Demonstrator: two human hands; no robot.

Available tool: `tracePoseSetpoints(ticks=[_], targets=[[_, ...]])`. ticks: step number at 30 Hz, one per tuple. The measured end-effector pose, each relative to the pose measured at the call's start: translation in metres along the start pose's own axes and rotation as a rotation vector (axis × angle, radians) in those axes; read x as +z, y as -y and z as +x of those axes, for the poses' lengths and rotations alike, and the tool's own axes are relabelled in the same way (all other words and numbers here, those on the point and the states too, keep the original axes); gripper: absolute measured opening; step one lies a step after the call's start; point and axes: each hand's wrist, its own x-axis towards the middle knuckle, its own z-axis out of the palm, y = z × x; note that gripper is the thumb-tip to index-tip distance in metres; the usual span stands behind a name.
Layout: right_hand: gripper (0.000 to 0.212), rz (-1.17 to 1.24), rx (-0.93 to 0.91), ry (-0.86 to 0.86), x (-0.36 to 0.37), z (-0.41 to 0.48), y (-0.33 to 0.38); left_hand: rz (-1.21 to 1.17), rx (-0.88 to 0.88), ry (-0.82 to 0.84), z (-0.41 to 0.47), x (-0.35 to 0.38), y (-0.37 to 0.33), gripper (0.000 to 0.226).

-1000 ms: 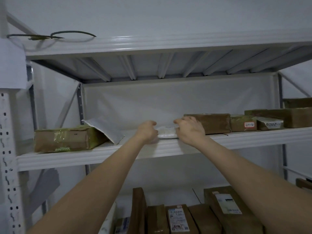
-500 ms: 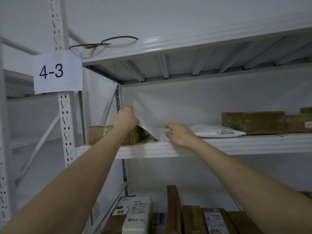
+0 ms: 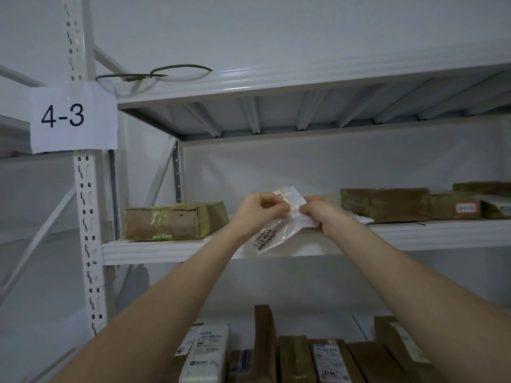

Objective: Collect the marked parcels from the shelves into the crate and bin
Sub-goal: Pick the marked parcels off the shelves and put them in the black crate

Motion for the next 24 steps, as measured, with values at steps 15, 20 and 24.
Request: tracePoseSetpoints(ticks=[15,20,24], targets=[[0.028,0.122,-0.110,-0.039,-0.032,-0.027,-0.017,-0.323,-0.418,-0.246,-0.003,-0.009,0.020,0.030],[0.051,-0.110,-0.223,-0.005,-0.035,-0.031,-0.019,-0.282,-0.372,-0.339,-0.001,-0.010,0.011,0.023],[0.075,-0.236,-0.323,-0.023,-0.028,-0.033,-0.016,-0.256,-0.340,-0.350,0.001,-0.009,0.008,0.024]])
